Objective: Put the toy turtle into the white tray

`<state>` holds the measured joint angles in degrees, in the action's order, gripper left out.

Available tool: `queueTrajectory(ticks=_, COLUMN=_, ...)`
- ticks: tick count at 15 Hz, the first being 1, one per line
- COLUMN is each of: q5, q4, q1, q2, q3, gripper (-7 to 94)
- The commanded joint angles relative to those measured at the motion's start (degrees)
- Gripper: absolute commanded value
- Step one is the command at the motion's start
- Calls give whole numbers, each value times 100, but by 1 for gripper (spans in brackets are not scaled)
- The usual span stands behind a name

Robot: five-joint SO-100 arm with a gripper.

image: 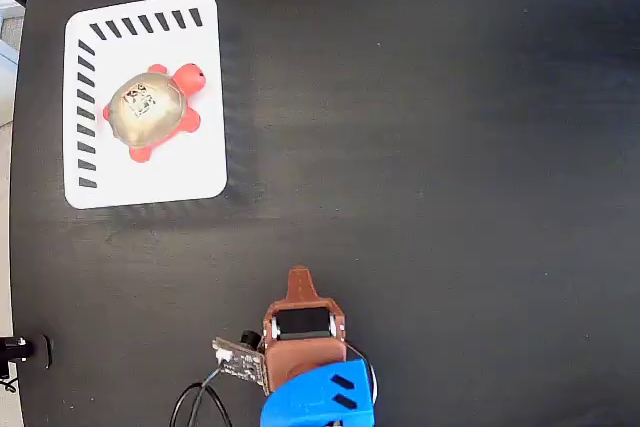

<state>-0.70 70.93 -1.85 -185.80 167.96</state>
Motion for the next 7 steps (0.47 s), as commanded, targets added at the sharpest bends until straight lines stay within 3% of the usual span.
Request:
queueTrajectory(ticks=1, q5=-35, q4=70, q1=-97, q2=-44, q3=-35, gripper=0)
queueTrajectory(ticks=7, q5=-35, q4=70, q1=-97, q2=-44, q3=-35, gripper=0)
